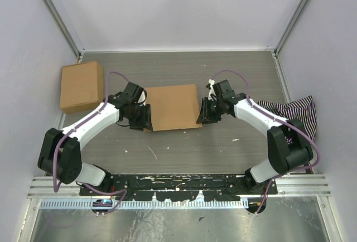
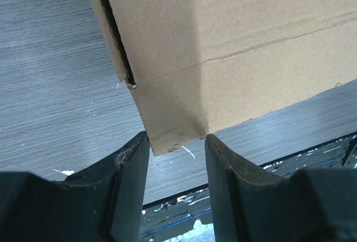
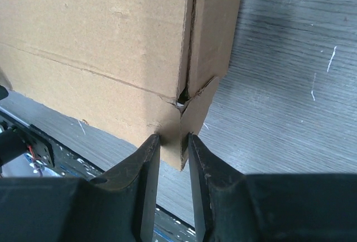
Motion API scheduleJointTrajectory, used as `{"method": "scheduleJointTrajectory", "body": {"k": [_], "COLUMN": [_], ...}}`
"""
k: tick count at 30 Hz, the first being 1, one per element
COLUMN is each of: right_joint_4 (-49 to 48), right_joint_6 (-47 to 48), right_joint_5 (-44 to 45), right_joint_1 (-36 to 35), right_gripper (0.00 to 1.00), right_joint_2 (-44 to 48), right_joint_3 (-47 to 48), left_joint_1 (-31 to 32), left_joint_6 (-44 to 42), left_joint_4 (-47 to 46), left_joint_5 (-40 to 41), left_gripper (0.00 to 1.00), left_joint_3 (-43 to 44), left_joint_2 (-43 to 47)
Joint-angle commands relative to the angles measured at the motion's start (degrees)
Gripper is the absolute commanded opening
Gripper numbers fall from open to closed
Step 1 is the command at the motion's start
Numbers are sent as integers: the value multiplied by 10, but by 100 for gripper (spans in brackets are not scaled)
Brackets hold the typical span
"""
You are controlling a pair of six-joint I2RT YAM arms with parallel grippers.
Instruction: Fold the paper box
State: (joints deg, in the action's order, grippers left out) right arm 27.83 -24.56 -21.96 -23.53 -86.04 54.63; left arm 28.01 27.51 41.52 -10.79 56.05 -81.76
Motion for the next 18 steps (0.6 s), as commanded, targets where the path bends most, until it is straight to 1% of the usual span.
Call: {"method": "scheduleJointTrajectory", "body": {"k": [1,5,10,18], "right_joint_4": [-47,-76,-92,-29], "right_joint_6": [13,12,-3,-18], "right_joint_5": [0,-3,-36,-62], "right_joint_1": [-5,-5,-5,-5], "right_gripper": [32,32,31,29], "right_joint_2": [-6,-7,-2,32], "right_joint_3": [-11,-27,-32,11], "left_joint_1": [1,1,1,1], "left_joint_6": [6,8,9,15], "left_joint_4": [-41,-48,-48,-22], "left_joint_5": [-13,-9,-16,-23], "left_gripper": [51,51,51,50], "left_joint_3": [-8,-8,-6,18], "left_joint_2": [-12,-22,-22,17]}}
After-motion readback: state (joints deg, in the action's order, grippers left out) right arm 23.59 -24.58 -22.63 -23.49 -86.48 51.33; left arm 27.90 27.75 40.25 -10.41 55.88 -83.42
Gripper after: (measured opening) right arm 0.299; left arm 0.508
